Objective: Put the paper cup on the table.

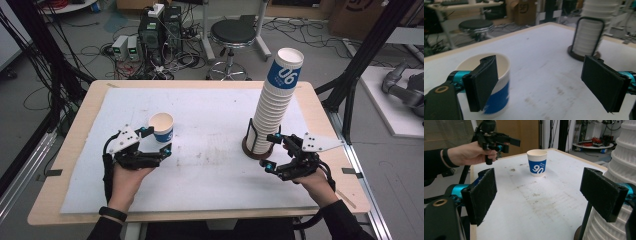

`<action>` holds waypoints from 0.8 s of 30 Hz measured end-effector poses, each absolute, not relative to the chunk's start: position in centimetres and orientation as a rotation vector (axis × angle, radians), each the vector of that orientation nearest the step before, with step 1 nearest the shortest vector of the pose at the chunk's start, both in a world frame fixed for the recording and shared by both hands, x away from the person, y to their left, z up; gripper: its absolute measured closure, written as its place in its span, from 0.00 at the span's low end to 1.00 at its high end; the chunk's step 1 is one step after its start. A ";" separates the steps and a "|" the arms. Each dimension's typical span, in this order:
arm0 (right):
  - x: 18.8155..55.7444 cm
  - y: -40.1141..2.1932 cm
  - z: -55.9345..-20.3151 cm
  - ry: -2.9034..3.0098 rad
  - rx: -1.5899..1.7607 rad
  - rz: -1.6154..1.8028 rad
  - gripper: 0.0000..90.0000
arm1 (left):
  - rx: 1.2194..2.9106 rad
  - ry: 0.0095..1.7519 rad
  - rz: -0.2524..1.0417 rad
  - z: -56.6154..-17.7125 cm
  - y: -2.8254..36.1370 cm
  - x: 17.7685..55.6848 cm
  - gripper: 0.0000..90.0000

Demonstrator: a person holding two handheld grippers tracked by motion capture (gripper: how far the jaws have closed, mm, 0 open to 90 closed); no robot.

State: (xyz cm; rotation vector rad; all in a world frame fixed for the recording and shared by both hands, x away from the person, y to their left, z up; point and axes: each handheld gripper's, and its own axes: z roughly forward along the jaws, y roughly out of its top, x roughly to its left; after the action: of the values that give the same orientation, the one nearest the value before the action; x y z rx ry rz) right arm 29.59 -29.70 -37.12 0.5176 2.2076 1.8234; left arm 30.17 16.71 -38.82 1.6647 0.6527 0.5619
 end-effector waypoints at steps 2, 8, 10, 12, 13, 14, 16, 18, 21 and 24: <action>29.5 -29.7 -37.1 2.213 0.514 1.822 0.16 | 1.674 0.598 0.555 -38.6 15.6 29.8 0.16; 29.5 -29.7 -37.1 2.200 0.504 1.830 0.16 | 1.676 0.482 0.446 -38.1 12.9 29.1 0.16; 29.5 -29.7 -37.1 2.200 0.503 1.833 0.16 | 1.674 0.450 0.420 -38.0 12.4 28.9 0.16; 29.5 -29.7 -37.1 2.202 0.503 1.835 0.16 | 1.675 0.439 0.397 -37.9 11.9 28.8 0.16; 29.5 -29.7 -37.1 2.203 0.503 1.835 0.16 | 1.669 0.434 0.385 -37.8 11.8 28.8 0.16; 29.5 -29.7 -37.1 2.203 0.505 1.838 0.16 | 1.664 0.431 0.368 -37.8 11.7 28.8 0.16; 29.5 -29.7 -37.1 2.202 0.501 1.837 0.16 | 1.655 0.412 0.346 -37.8 11.7 28.8 0.16; 29.5 -29.7 -37.1 2.202 0.500 1.837 0.16 | 1.635 0.403 0.343 -37.7 11.9 28.8 0.16; 29.5 -29.7 -37.1 2.214 0.499 1.837 0.16 | 1.616 0.403 0.334 -37.6 12.3 28.8 0.16; 29.5 -29.6 -37.2 2.219 0.500 1.836 0.16 | 1.611 0.414 0.338 -37.6 12.5 28.8 0.16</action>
State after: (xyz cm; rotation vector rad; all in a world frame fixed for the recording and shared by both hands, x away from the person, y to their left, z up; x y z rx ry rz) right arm 29.54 -29.62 -37.15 0.5000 2.2186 1.8357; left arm 28.82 12.49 -37.57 1.6111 0.4136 0.3382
